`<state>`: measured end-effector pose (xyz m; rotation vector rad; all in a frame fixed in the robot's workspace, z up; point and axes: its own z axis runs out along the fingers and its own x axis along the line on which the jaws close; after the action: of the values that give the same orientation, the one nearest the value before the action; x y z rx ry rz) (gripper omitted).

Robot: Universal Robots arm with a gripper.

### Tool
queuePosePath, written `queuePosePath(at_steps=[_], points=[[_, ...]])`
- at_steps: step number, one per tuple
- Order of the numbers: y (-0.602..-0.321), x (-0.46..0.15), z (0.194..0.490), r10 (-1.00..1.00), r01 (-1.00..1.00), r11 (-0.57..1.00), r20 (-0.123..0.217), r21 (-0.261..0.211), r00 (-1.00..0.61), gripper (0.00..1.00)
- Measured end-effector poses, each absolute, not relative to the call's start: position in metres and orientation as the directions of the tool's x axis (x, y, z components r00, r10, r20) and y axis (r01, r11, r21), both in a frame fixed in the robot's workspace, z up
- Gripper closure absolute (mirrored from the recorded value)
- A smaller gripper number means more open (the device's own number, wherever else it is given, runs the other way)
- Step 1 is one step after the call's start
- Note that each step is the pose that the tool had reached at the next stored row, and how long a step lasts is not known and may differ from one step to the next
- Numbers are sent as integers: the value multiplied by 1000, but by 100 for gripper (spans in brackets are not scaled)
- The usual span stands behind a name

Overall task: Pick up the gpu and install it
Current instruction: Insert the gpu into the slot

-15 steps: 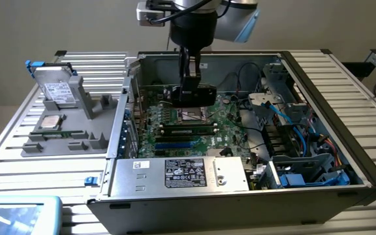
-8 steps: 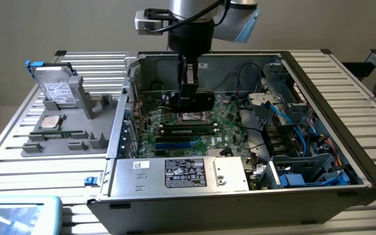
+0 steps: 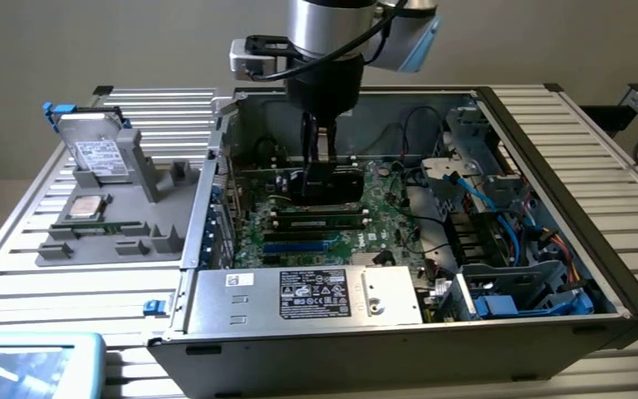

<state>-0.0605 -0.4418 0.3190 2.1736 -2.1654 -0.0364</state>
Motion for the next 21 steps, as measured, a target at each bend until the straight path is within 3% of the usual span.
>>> queuePosePath(at_steps=[21], points=[[-453, -61, 292, -999, -998, -3, 33, 69, 5, 72]])
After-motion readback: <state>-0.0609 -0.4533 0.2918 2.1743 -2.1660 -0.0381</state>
